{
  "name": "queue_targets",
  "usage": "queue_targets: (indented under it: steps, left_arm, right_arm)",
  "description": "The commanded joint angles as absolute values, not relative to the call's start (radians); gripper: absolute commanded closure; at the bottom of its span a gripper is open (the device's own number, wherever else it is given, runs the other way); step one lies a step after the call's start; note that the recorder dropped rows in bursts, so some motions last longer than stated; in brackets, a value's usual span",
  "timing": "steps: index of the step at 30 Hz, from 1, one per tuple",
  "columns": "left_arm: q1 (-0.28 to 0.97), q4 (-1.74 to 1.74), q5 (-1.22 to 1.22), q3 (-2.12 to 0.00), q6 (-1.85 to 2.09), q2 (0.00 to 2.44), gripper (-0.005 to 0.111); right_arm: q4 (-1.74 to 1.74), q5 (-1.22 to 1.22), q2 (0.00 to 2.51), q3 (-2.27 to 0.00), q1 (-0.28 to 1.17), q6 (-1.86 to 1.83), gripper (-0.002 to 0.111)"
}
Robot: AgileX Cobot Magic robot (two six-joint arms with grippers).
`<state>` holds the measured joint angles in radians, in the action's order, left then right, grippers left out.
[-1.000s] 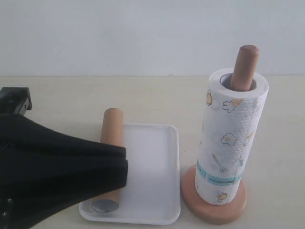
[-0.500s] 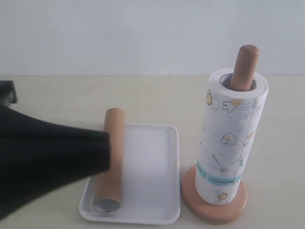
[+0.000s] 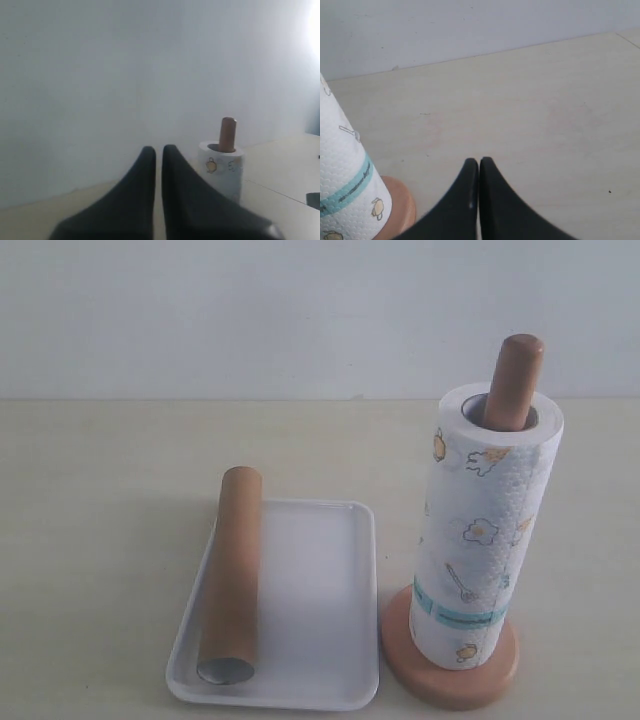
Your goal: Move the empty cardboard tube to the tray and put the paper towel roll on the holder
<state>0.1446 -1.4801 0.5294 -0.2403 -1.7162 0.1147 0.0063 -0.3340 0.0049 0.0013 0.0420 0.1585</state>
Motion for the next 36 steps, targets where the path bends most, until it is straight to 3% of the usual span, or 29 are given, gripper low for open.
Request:
queue_targets:
  steps: [1,8,18,27,36]
  left_arm:
    - [0.097,-1.476,0.527,-0.227,-1.738,0.089,0.103]
    - [0.097,-1.476,0.446,-0.227,-1.62,0.089,0.103]
    - [0.097,-1.232,-0.045,-0.227,-1.764,0.087,0.103]
    - [0.097,-1.007,0.052,-0.197,-2.101,0.002,0.103]
    - [0.097,-0.688,0.138,-0.173,-2.031,0.0,0.103]
  right_arm:
    - [0.007,-0.33,0.0,0.0,0.038,0.156,0.108]
    - [0.007,-0.33,0.0,0.0,0.038,0.156,0.108]
    - [0.007,-0.33,0.0,0.0,0.038,0.156,0.108]
    - [0.007,-0.33,0.0,0.0,0.038,0.156,0.108]
    - [0.007,-0.33,0.0,0.0,0.038,0.156,0.108]
